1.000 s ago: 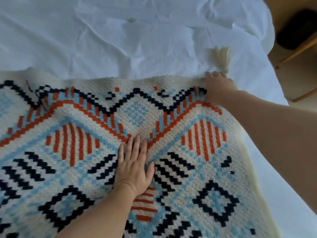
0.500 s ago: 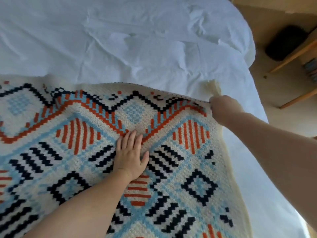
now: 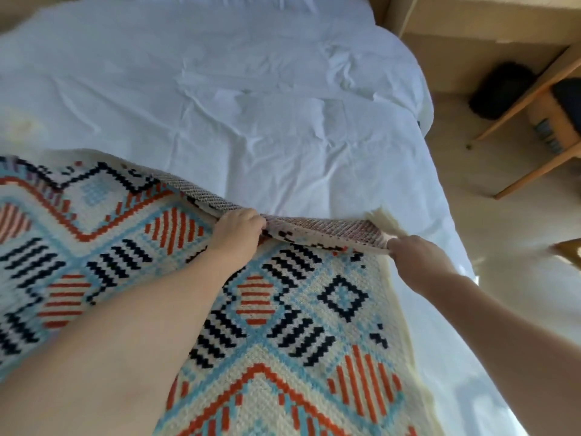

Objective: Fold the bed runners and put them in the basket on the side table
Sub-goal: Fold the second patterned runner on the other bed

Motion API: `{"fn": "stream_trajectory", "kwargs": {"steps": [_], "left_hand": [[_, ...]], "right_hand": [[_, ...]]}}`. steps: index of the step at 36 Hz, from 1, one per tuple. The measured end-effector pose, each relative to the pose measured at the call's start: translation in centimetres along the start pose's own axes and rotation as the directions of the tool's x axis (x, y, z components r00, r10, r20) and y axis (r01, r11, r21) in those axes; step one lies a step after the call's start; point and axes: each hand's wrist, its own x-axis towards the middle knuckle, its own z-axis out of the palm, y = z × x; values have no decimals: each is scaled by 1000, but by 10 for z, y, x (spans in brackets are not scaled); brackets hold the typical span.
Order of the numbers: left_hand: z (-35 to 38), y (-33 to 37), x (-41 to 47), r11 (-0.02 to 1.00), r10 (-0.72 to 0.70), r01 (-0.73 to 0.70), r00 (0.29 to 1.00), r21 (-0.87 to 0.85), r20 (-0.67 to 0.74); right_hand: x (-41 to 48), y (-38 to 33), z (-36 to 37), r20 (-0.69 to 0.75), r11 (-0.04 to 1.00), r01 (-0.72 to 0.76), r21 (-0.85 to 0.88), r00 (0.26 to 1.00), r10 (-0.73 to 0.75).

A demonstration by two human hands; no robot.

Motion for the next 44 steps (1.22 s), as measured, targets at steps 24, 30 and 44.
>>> {"fn": "stream_trajectory", "kwargs": {"steps": [24, 30, 44], "left_hand": [[-14, 83, -46, 996, 85, -60, 902, -71, 423], [-13, 89, -71, 997, 66, -48, 942, -63, 329], [7, 80, -193, 990, -40, 81, 944, -113, 327]], "right_hand": [[-114, 27, 41, 2, 974, 223, -36, 975, -223], [-122, 40, 52, 0, 978, 206, -15, 978, -206], [-173, 44, 96, 16, 980, 180, 86, 983, -182]]}}
